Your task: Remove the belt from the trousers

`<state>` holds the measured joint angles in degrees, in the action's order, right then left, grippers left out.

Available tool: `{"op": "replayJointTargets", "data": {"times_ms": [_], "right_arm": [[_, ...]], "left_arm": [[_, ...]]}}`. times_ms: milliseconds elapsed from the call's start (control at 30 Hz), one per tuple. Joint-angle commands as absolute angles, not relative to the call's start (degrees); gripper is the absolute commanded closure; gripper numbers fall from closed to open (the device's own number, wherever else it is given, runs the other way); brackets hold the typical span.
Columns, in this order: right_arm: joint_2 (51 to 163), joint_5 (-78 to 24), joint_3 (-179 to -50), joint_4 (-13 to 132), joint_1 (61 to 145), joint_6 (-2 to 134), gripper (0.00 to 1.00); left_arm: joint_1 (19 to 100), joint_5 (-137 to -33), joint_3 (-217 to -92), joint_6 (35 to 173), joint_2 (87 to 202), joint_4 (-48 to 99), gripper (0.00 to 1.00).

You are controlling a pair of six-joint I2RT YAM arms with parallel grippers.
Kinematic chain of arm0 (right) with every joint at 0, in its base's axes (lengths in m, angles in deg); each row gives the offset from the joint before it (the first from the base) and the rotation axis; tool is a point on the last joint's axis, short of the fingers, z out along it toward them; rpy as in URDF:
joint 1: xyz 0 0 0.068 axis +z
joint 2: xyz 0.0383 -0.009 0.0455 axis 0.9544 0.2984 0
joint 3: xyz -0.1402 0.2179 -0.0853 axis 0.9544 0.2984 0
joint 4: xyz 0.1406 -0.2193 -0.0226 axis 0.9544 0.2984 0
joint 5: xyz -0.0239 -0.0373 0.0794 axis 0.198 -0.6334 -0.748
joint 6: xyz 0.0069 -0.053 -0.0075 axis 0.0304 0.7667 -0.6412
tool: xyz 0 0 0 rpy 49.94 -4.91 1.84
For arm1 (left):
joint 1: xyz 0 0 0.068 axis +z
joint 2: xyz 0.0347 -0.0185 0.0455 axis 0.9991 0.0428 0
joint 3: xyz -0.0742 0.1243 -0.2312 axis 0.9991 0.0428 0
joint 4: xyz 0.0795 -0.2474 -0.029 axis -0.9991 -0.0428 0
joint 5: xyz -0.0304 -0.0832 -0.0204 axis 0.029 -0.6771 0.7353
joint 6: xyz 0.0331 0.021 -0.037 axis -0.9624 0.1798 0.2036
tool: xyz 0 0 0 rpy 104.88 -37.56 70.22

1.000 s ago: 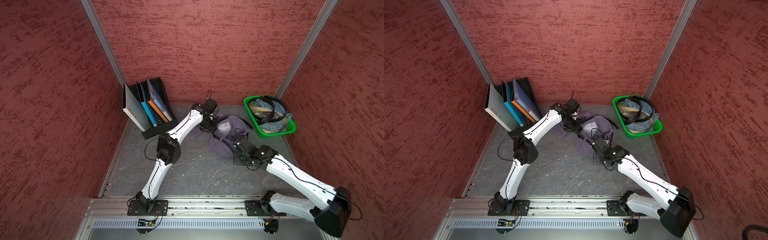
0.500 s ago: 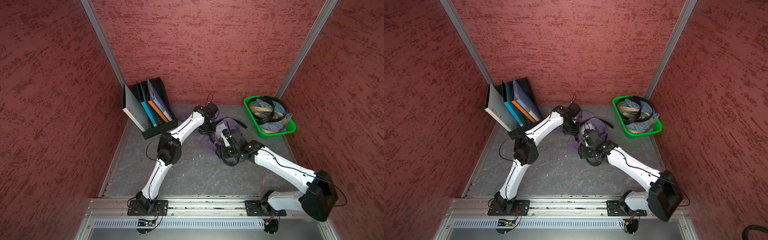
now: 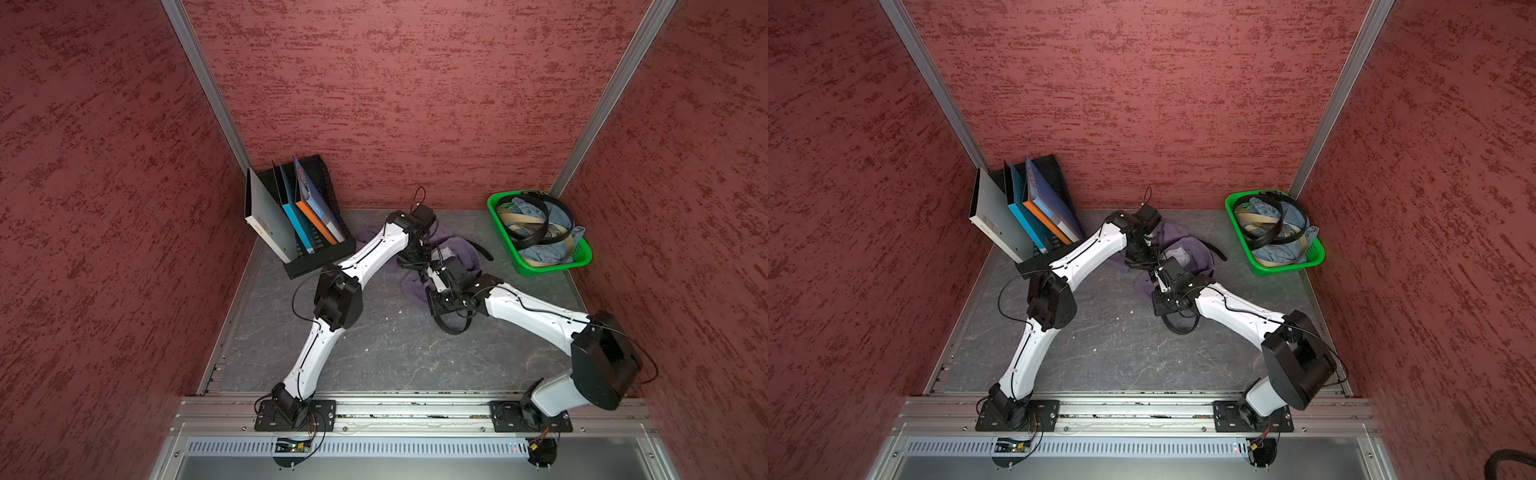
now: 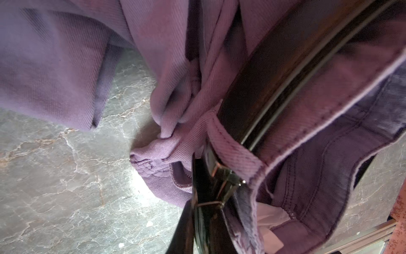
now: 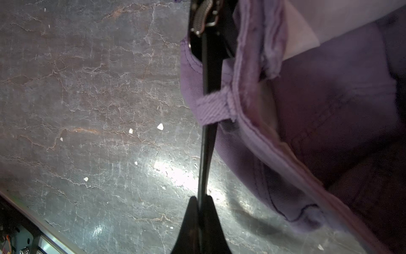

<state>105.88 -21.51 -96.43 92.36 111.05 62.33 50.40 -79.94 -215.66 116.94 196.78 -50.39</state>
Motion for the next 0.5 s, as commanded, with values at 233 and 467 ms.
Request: {"op": "replayJointTargets", "data": {"times_ms": [233,467], "right_arm": [[95.34,-29.67,-92.16,109.59,110.96,61.47,1.0],[98.85,-35.12,-90.85,117.39,113.84,58.62,1.0]], "left_arm": [[55.87,-77.35,-228.1,117.13,202.73,-51.67,0.98],[59.5,-75.63,-233.03,117.96,207.27,-51.53,0.98]]}}
